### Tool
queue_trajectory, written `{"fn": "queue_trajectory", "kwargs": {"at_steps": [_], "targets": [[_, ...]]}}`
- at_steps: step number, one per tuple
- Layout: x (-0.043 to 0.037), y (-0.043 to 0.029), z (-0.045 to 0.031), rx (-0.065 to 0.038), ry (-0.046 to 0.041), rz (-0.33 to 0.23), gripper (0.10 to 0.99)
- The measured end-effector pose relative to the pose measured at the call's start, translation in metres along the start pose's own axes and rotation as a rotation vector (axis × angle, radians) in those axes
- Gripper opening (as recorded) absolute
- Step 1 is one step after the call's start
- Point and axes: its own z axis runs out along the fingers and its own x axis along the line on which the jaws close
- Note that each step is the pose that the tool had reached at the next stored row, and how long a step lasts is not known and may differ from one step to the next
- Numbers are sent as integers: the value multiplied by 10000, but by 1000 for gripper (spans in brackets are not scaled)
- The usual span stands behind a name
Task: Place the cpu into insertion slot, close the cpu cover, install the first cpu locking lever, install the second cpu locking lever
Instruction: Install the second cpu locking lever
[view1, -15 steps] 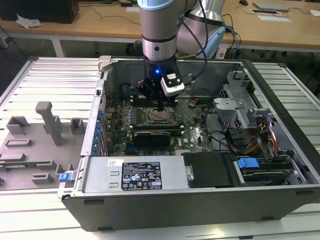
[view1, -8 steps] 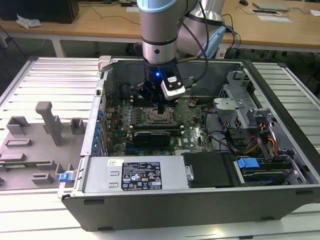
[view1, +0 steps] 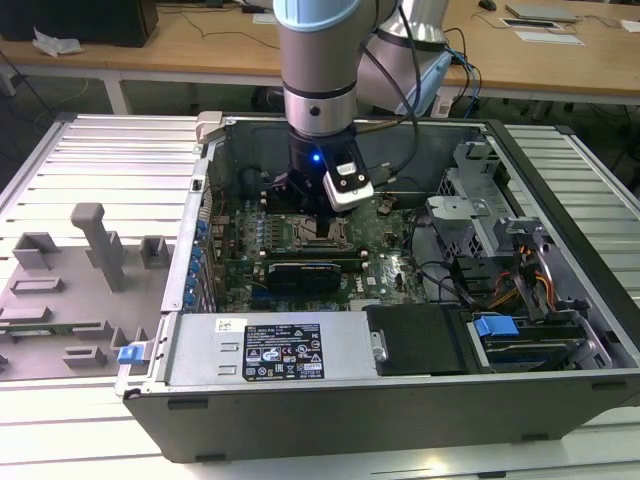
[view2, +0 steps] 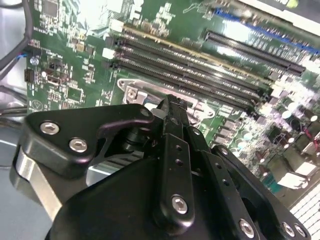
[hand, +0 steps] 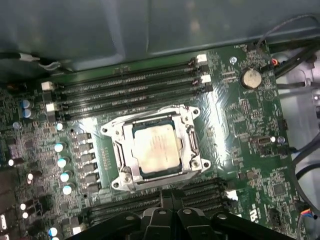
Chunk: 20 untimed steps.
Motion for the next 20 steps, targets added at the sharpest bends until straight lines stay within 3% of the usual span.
{"fn": "queue_trajectory", "kwargs": {"at_steps": [7, 9, 11, 13, 14, 18, 20], "targets": [[109, -45, 49, -294, 63, -24, 106], [126, -106, 67, -435, 94, -36, 106], [129, -164, 80, -608, 129, -43, 106], [156, -195, 89, -1031, 218, -29, 106], [168, -213, 97, -1156, 244, -25, 106], [170, -351, 136, -1461, 307, -13, 106], [176, -368, 143, -1652, 348, -15, 106]]}}
